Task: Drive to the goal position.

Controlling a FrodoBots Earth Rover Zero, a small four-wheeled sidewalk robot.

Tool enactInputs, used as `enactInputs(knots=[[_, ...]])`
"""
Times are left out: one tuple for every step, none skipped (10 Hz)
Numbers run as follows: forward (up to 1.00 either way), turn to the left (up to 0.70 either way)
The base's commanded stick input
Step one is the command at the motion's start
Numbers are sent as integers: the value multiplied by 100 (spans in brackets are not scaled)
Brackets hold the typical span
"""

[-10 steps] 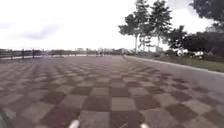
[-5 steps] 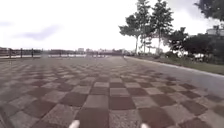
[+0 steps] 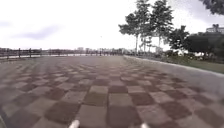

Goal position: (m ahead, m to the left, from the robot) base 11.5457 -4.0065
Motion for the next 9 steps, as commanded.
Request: enactInputs(knots=[[70, 0], [70, 0], [70, 0], [70, 0], [70, 0], [70, 0], [70, 0], [70, 0], [70, 0]])
